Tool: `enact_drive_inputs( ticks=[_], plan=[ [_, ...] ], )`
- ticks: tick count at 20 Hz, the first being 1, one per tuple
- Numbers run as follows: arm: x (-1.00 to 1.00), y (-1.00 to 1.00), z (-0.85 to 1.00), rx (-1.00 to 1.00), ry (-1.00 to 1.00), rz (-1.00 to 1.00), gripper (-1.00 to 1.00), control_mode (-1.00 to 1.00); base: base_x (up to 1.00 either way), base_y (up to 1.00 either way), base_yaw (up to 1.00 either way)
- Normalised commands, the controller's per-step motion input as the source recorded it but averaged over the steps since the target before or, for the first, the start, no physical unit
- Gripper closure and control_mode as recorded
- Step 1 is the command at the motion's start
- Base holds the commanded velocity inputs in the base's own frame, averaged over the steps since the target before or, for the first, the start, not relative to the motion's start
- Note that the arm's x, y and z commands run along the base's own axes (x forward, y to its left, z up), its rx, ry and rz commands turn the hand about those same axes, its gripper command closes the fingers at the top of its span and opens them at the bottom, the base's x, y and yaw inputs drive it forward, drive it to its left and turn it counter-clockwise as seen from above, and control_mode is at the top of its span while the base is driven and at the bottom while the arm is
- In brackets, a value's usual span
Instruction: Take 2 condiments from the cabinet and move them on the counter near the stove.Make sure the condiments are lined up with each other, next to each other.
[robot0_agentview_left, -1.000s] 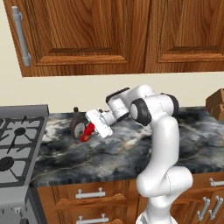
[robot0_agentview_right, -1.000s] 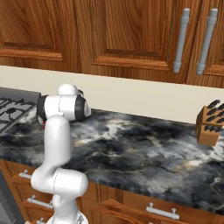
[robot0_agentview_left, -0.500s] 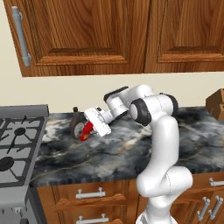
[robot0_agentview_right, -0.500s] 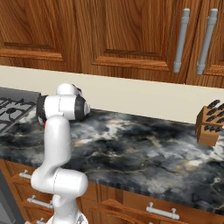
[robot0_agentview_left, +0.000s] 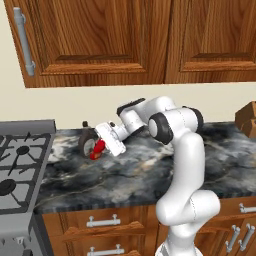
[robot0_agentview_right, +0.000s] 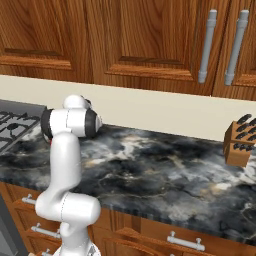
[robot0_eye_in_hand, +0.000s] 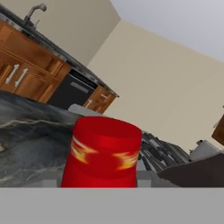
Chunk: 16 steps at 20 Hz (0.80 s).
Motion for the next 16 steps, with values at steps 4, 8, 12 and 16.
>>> enact_drive_inputs(
  ticks=[4,8,12,16],
  plan=[
    [0.0,0.0,-0.16,0.0,-0.05,0.0,-1.0,-1.0,0.0,0.0,0.0],
    [0.0,0.0,-0.08,0.0,-0.04,0.0,-1.0,-1.0,0.0,0.0,0.0],
    [0.0,0.0,0.0,0.0,-0.06,0.0,-1.0,-1.0,0.0,0.0,0.0],
    [0.0,0.0,0.0,0.0,-0.1,0.0,-1.0,-1.0,0.0,0.0,0.0]
  ],
)
